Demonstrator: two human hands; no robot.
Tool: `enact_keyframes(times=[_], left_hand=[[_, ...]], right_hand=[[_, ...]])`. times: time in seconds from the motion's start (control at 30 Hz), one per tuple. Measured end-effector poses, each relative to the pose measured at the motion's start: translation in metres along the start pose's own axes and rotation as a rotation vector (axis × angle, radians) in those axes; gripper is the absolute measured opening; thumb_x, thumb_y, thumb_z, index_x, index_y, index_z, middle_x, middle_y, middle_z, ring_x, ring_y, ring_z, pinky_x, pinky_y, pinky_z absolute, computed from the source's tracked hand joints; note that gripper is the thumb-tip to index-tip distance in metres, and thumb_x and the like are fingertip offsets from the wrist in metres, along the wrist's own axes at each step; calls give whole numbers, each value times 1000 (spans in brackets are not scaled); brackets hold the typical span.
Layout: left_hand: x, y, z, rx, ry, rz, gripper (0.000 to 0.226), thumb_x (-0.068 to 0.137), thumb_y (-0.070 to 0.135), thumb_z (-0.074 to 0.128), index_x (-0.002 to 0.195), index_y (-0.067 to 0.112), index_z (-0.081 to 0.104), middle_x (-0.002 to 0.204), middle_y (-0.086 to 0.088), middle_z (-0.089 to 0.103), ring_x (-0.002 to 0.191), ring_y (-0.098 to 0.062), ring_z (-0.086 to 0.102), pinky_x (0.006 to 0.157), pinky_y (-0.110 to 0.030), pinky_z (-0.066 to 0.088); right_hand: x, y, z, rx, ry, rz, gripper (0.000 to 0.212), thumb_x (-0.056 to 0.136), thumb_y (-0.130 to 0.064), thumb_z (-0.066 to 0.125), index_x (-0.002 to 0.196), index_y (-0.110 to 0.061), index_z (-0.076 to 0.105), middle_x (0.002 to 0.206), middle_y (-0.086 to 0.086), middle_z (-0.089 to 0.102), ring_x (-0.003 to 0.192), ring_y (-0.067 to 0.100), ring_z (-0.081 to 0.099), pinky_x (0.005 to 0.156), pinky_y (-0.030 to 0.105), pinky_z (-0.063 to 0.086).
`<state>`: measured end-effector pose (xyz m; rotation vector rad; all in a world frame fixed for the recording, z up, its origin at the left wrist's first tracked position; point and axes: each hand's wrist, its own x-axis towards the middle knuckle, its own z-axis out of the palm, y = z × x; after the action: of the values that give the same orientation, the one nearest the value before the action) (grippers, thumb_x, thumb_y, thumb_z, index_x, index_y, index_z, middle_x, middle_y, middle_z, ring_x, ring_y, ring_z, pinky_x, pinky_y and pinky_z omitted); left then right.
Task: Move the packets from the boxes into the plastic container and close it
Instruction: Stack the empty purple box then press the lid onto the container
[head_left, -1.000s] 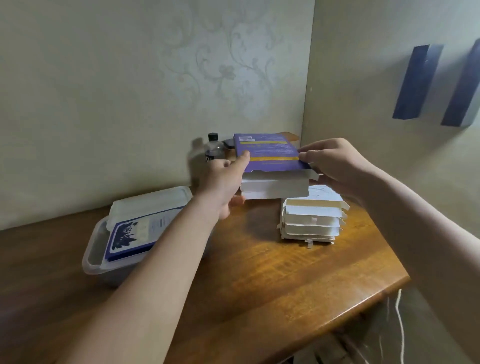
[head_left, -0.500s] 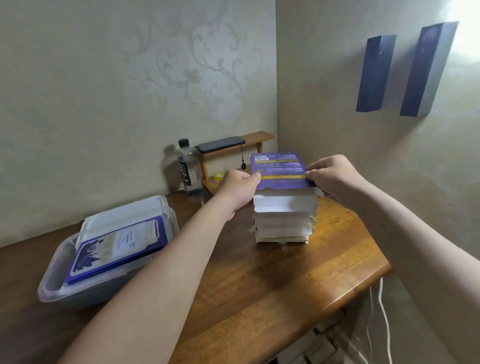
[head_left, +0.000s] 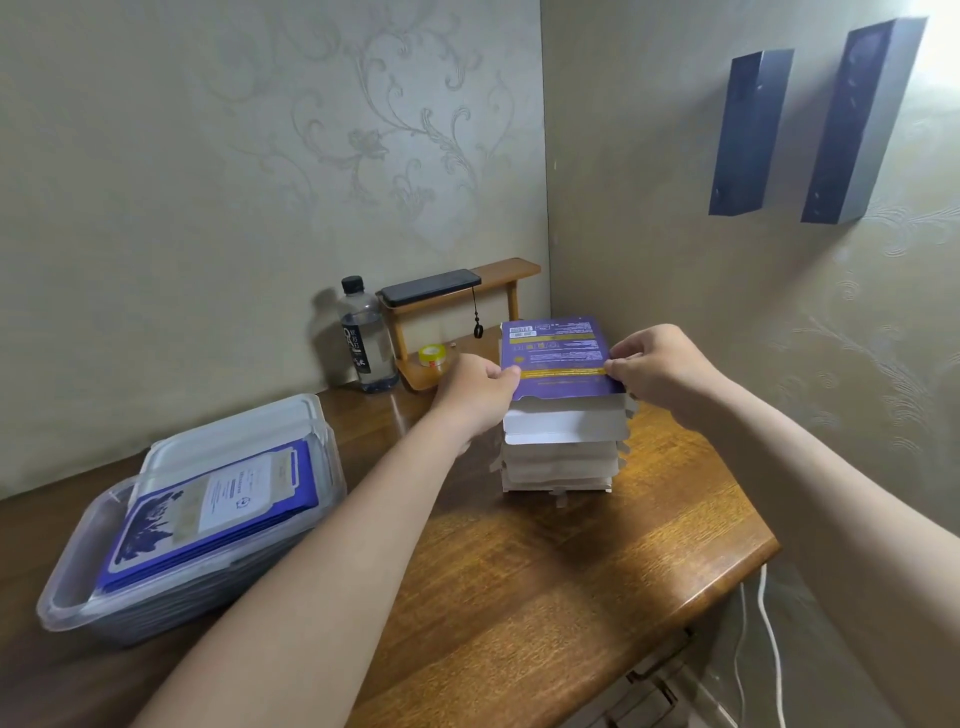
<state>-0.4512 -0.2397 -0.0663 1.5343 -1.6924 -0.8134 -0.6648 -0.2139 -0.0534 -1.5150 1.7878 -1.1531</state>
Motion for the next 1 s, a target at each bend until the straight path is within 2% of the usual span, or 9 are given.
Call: enact_keyframes(times=[0.17,0.33,0.5,0.6,0.67,0.73,0.8,0.9,1.0], left_hand=[[-2,-2,2,-2,21,22,40,103,33,56,92,-1,74,98,-16,75,82,-27,64,69,-30,43],[0,-3,2,-21,25,19,37,102,34,57,92,4,75,98,-11,75,96,-31,69,71,-31,46],[-1,1,2,-2,50,10,41,106,37,48,82,7,61,79,-2,62,70,-12,54,59,-23,37],[0,3,-2,-13,72,1,38,108,42,40,111,8,57,83,5,51,72,-7,49,58,-23,35],[0,2,-12,-28,88,2,43,107,45,39,120,7,55,89,2,56,81,-10,56,68,-28,48],[-3,2,-28,-42,116,11,39,104,47,40,111,13,57,97,-5,62,94,-25,64,86,-43,57],[-8,-1,-47,-31,149,17,38,101,48,42,105,14,57,100,-10,65,94,-29,65,91,-49,57],[-16,-12,-84,-7,195,24,37,99,49,41,94,16,56,88,-7,62,83,-26,59,77,-37,52],[-29,-30,-131,34,266,6,39,102,40,40,71,17,42,63,0,43,61,-22,43,59,-30,32]], right_hand=[[4,4,4,-1,-9,-19,15,93,-14,67,78,-13,71,74,5,67,64,18,53,65,34,48],[6,7,6,-22,-5,-26,15,93,-17,68,80,-13,72,78,7,69,65,18,54,64,34,48],[5,4,3,-17,4,-23,20,95,-22,64,84,-9,74,68,5,62,62,19,50,64,34,45],[2,-5,-1,-9,62,-38,22,93,-21,61,80,-8,73,67,5,60,60,19,47,59,30,41],[-2,-17,-2,-26,110,-58,19,89,-18,58,77,-10,72,64,3,60,56,18,47,56,27,40],[-8,-34,2,-37,139,-96,19,85,-14,54,75,-13,70,61,1,61,55,19,49,56,25,41],[-16,-57,15,-42,126,-135,20,85,-10,53,77,-15,70,62,0,61,55,18,50,54,23,40],[-26,-94,48,8,55,-179,20,88,-9,53,81,-18,70,71,0,64,61,17,54,57,24,44],[-35,-128,93,42,-61,-240,18,90,-10,54,83,-11,71,75,7,67,65,19,56,62,31,47]])
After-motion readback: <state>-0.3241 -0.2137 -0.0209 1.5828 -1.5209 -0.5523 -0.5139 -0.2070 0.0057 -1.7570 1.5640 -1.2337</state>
